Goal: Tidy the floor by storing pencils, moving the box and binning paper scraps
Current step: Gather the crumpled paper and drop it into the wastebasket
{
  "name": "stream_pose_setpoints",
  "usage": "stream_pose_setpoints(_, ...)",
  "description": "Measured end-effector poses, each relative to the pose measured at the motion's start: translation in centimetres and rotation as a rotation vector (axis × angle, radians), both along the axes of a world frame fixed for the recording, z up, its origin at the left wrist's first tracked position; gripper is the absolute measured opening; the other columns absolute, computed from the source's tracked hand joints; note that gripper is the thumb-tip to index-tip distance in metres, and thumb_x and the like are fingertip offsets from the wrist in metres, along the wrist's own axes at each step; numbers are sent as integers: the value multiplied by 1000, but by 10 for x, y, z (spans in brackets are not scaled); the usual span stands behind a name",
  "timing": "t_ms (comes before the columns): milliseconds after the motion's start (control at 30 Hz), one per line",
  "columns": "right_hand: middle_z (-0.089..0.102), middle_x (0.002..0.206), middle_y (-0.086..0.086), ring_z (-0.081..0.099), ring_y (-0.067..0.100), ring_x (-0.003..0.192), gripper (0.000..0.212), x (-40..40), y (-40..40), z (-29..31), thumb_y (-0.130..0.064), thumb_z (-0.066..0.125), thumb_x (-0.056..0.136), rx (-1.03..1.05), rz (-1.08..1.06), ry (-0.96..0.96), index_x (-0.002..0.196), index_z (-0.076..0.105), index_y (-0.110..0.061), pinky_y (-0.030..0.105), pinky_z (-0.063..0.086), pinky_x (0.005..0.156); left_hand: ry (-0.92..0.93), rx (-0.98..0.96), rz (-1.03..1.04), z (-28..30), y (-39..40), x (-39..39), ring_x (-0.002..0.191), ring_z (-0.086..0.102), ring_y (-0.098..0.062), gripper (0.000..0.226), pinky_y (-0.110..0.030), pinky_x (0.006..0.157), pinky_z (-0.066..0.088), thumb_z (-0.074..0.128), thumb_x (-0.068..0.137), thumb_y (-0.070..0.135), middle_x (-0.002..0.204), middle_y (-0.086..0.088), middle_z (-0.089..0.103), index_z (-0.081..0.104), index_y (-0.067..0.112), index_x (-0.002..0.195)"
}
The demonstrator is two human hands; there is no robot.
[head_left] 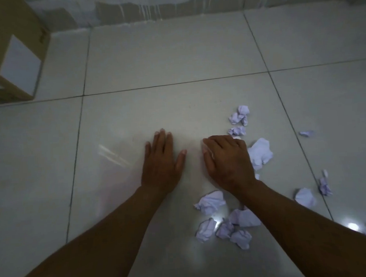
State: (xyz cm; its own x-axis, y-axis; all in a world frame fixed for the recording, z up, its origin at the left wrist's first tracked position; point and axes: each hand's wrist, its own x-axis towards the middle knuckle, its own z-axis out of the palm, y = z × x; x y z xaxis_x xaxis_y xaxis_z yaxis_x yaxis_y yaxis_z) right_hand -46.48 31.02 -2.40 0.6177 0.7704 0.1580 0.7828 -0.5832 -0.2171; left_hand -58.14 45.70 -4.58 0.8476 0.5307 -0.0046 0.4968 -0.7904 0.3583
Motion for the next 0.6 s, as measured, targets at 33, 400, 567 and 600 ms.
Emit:
stream_pose_setpoints(33, 67, 111, 2, 62, 28, 99, 29, 3, -6, 2, -29, 48, 93, 38, -40, -41, 111, 67, -17, 41, 42, 80, -14, -3, -49, -1, -6, 5, 149, 19, -31, 64, -47, 121, 13, 46, 100, 39, 159, -20, 25, 33, 0, 149)
stream_pose_setpoints(400, 51, 142, 9, 45, 26, 133, 38, 56, -43, -3, -31, 41, 99, -33, -57, 219, 131, 56, -16, 48, 32, 111, -133, -226, -343, -4, -55, 64, 149, 19, -19, 56, -38, 122, 15, 29, 101, 30, 161, -11, 23, 27, 7, 152)
stream_pose_setpoints(567, 66, 105, 4, 60, 23, 98, 25, 55, -82, -4, -26, 46, 96, 231, -162, 7, 107, 66, -17, 38, 43, 85, -283, -251, -291, 1, -60, 99, 144, 33, -21, 61, -31, 115, 31, 41, 98, 46, 157, -10, 34, 38, 12, 149)
stream_pose_setpoints(600, 65, 109, 4, 59, 23, 103, 27, 60, -91, -4, -29, 46, 96, 229, -222, -11, 111, 65, -18, 39, 43, 86, -268, -201, -307, 0, -62, 110, 146, 29, -24, 66, -37, 117, 29, 42, 96, 49, 158, -12, 31, 36, 10, 150)
